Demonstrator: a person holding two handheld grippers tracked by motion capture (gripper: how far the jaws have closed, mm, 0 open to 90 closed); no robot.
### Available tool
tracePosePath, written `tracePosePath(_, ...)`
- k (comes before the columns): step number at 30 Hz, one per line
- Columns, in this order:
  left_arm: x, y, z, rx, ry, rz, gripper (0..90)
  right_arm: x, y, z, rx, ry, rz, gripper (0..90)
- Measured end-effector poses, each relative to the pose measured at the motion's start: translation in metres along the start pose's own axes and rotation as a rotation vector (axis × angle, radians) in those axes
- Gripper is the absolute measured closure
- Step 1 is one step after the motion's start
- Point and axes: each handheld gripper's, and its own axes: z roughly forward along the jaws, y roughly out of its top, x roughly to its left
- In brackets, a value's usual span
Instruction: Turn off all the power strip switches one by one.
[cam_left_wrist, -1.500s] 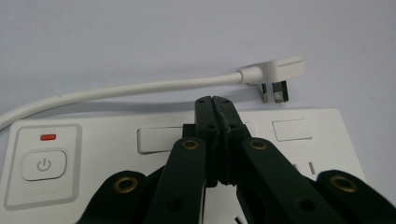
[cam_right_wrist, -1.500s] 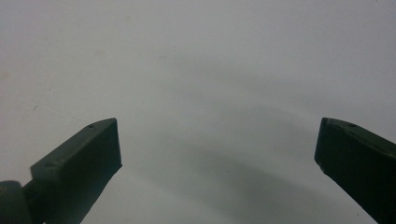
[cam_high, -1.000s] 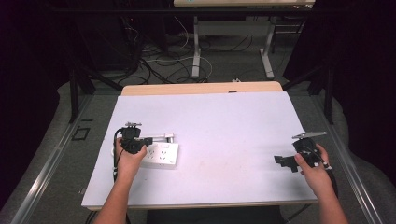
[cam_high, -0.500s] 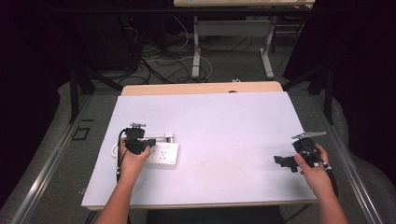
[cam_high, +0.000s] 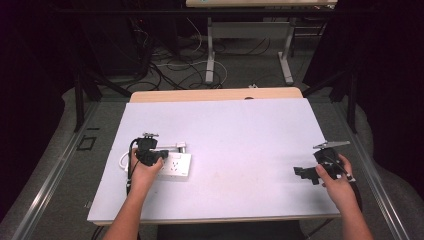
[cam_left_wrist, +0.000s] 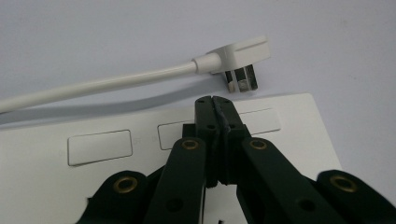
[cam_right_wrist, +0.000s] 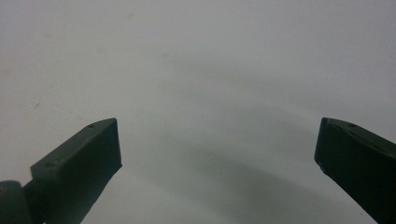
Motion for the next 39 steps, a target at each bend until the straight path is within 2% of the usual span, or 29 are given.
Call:
tracePosePath(8,0.0008,-0.002,0.0005,-0.007,-0.007,0.006,90.0,0.0,0.0003,-0.0002,-0.003,0.002,-0.005,0.0)
tracePosePath(9,0.0009,-0.0017,0.0006,0.018,-0.013,0.007,90.0,0.0006,0.0003,-0.0006,-0.002,-0.007,-0.003,0.0)
tracePosePath(10,0.0007,-0.0024,0.0024,0.004,-0.04,0.004,90.0,0.0007,0.0004,-0.0007,-0.002,-0.001,-0.004,0.0)
tracePosePath(11,-0.0004,-0.0023,0.0028,0.012,-0.05,0.004,90.0,0.0012,0.0007,-0.001,-0.003,0.001,-0.003,0.0)
tracePosePath(13,-0.0043,-0.0022,0.0037,0.003,-0.019,0.025,90.0,0.0009,0.0007,-0.0012,-0.005,0.002,-0.006,0.0)
tracePosePath(15,-0.0054,-0.0018,0.004,0.002,-0.008,0.034,90.0,0.0003,0.0009,-0.0031,0.014,-0.002,-0.004,0.0)
tracePosePath(16,-0.0048,-0.0018,0.0041,0.001,-0.011,0.024,90.0,0.0002,0.0002,-0.0016,-0.005,0.001,0.0,0.0)
tracePosePath(19,-0.0019,-0.0019,0.0034,0.005,-0.028,0.007,90.0,-0.001,-0.0001,-0.0016,-0.008,0.001,-0.004,0.0)
tracePosePath(39,-0.0033,-0.0026,0.0038,-0.005,-0.017,0.009,90.0,-0.0006,-0.0003,-0.0012,-0.004,-0.003,-0.001,0.0)
